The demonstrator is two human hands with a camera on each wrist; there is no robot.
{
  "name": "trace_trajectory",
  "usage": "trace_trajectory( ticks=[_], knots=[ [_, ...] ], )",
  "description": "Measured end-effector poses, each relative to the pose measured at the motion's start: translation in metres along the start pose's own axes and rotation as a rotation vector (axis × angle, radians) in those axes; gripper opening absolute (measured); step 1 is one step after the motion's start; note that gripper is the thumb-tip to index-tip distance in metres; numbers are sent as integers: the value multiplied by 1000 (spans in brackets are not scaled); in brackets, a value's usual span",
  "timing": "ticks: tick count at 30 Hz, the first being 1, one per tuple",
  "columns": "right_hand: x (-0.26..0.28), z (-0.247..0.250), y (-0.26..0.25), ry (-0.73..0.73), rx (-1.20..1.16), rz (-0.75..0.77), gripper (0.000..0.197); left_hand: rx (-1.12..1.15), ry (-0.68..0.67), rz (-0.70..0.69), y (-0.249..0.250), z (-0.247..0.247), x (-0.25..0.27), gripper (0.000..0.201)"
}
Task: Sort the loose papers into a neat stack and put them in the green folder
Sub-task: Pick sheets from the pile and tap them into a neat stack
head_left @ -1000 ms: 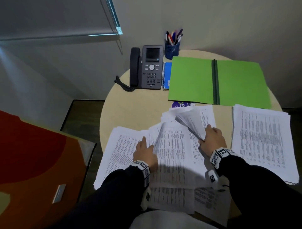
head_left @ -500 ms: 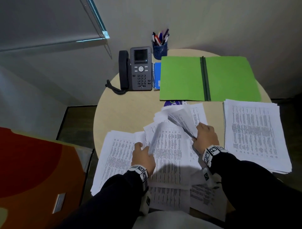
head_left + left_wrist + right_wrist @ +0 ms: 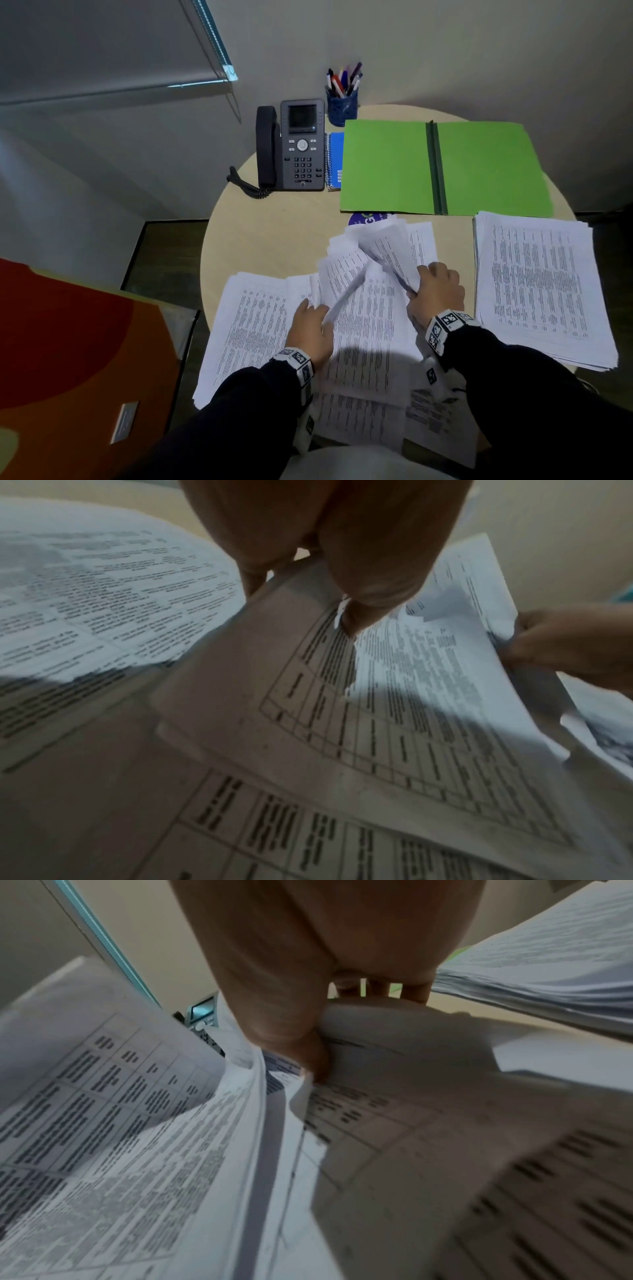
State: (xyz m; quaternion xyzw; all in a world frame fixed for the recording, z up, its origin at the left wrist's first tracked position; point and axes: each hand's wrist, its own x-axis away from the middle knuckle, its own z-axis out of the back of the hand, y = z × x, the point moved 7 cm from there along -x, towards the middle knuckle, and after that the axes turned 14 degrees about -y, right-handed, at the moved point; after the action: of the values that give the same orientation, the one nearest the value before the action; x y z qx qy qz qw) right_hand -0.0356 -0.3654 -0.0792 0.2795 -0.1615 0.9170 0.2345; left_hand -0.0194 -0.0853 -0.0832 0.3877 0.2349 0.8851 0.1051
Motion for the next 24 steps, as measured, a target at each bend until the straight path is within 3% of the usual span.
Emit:
trace_trajectory(
  ticks=[3,8,15,24],
  knots=[
    [2,-5,3,20,-14,36,54,-135,-104,12,6,-6,-6,41],
    [1,-6,8,49,-51,25,53,-162,-60,102,-13,15,-19,58],
    [-7,-7,11,26,-72,3,64,-184,31,165,-41,79,-50,31],
    [-3,-1,5,91,-93,13,44,-200,160,110,-24,90,-59,13]
  ],
)
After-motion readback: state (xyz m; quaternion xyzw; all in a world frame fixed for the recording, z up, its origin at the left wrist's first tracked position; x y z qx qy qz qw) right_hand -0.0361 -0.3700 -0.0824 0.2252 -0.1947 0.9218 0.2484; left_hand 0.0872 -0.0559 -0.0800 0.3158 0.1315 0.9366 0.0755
